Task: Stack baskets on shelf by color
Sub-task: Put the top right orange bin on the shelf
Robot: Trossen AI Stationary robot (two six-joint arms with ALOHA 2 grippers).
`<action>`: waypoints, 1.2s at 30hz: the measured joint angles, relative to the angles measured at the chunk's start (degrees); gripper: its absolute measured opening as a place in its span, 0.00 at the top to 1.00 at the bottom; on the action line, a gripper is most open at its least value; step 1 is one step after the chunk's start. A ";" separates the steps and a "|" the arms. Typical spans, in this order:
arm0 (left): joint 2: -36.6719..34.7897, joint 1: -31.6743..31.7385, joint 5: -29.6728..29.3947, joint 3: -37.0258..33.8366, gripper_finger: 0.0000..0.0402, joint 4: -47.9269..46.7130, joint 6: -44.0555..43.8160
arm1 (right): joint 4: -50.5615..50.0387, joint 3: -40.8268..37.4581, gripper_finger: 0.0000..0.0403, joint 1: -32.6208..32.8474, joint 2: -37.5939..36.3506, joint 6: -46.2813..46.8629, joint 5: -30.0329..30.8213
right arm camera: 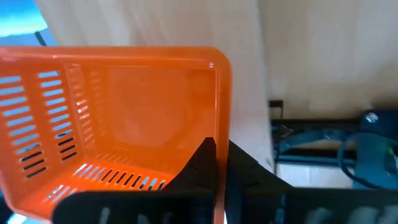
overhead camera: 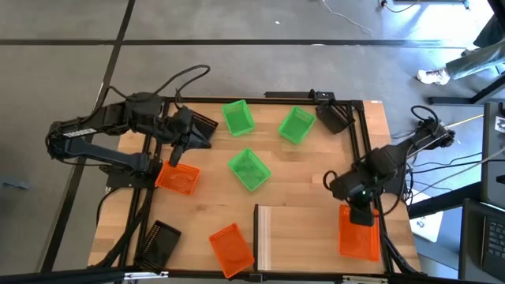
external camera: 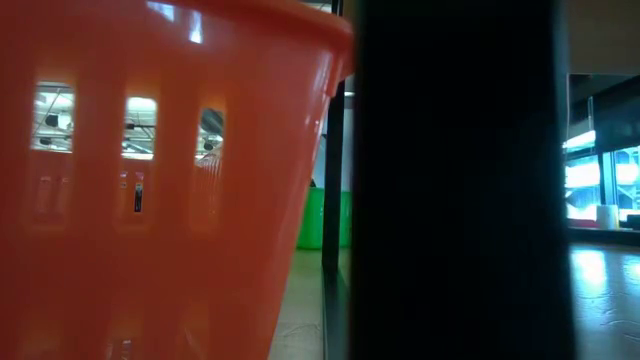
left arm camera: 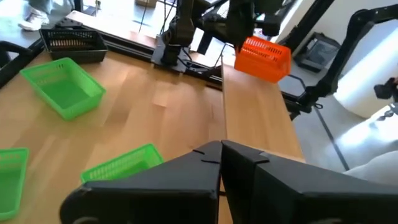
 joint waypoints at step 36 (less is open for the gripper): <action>0.01 0.02 -2.09 0.02 1.00 3.32 -0.08 | 4.30 -8.01 0.92 2.29 0.20 1.07 -4.31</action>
